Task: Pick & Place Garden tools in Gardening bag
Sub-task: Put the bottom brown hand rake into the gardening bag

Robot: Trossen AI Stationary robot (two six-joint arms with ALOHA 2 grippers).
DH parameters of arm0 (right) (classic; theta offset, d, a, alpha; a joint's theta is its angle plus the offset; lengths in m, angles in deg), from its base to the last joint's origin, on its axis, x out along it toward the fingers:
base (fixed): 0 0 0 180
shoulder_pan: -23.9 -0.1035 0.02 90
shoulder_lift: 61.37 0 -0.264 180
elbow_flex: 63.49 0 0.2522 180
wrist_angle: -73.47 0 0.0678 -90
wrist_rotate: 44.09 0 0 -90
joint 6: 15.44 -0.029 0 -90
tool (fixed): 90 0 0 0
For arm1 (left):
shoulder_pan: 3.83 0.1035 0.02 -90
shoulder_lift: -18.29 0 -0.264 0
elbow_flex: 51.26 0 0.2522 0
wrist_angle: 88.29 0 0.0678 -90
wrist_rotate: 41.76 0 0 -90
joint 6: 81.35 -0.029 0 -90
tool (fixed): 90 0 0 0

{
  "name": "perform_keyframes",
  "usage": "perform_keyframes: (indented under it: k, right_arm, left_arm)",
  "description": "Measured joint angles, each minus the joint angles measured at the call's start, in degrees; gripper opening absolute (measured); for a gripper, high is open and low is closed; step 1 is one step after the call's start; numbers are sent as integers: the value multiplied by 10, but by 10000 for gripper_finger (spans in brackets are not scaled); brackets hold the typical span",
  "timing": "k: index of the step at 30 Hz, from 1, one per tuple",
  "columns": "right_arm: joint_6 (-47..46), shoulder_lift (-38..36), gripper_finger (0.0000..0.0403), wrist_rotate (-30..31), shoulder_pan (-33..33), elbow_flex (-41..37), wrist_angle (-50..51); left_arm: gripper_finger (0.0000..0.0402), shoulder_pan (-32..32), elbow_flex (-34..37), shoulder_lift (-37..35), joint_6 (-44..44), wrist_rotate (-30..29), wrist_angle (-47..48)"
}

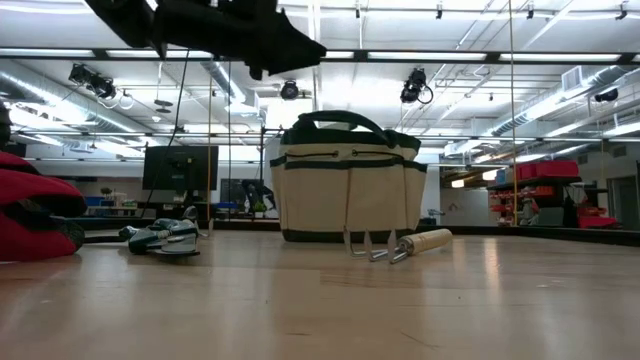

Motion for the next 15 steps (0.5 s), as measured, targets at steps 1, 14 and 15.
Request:
perform_keyframes:
  k: [1, 14, 15]
  right_arm:
    - [4, 0, 135, 3, 0, 0, 0]
    - [25, 0, 135, 31, -10, 0, -1]
    - [26, 0, 135, 38, -13, 0, -1]
  left_arm:
    - [162, -2, 0, -8, 0, 0, 7]
    - [126, -29, 0, -74, 0, -1, 78]
    - [126, -30, 0, -76, 0, -1, 82]
